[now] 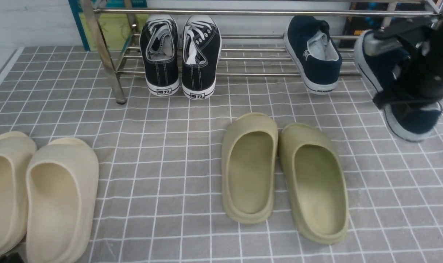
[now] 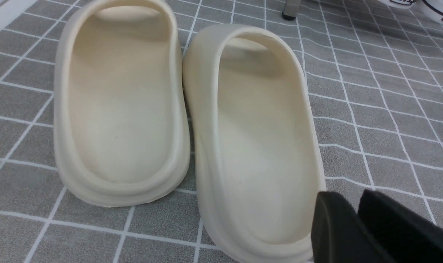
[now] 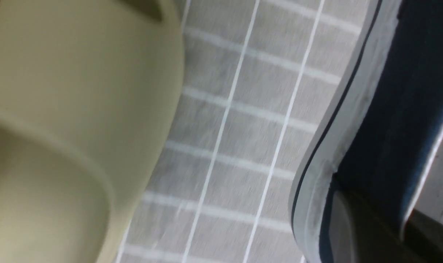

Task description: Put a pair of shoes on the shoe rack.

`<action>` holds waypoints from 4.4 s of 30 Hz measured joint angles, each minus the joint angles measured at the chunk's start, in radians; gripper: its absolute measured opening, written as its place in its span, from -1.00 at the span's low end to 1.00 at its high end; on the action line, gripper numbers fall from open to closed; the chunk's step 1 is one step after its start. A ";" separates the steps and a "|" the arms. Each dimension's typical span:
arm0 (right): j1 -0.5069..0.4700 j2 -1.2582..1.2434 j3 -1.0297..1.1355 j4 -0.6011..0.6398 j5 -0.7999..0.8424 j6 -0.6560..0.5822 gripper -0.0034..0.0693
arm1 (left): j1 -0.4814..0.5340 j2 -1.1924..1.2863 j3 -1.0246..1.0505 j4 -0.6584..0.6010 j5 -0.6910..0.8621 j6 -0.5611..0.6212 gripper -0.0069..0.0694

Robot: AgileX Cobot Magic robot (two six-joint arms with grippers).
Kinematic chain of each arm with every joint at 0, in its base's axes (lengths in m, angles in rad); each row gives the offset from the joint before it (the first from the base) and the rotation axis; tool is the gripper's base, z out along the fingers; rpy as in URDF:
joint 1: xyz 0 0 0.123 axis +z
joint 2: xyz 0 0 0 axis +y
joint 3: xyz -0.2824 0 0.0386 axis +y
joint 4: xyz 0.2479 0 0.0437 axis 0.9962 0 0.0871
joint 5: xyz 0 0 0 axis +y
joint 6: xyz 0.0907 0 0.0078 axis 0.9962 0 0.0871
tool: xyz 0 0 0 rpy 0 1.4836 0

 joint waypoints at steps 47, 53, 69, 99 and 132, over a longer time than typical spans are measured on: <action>0.002 -0.097 -0.312 0.134 0.204 -0.050 -0.58 | 0.000 0.000 0.000 0.000 -0.001 0.000 -0.52; 0.002 -0.471 0.064 0.142 0.105 -0.035 -0.91 | 0.000 0.000 0.000 0.000 -0.001 0.000 -0.49; 0.002 -1.165 0.667 0.153 -0.287 0.077 -0.91 | 0.000 0.000 0.000 0.000 -0.001 0.000 -0.44; -0.127 -1.487 1.141 0.144 -0.665 0.108 -0.92 | 0.000 0.000 0.000 0.000 -0.001 0.000 -0.34; -0.251 -1.790 1.569 0.084 -0.660 0.208 -0.91 | 0.000 0.000 0.000 0.000 -0.001 0.000 -0.28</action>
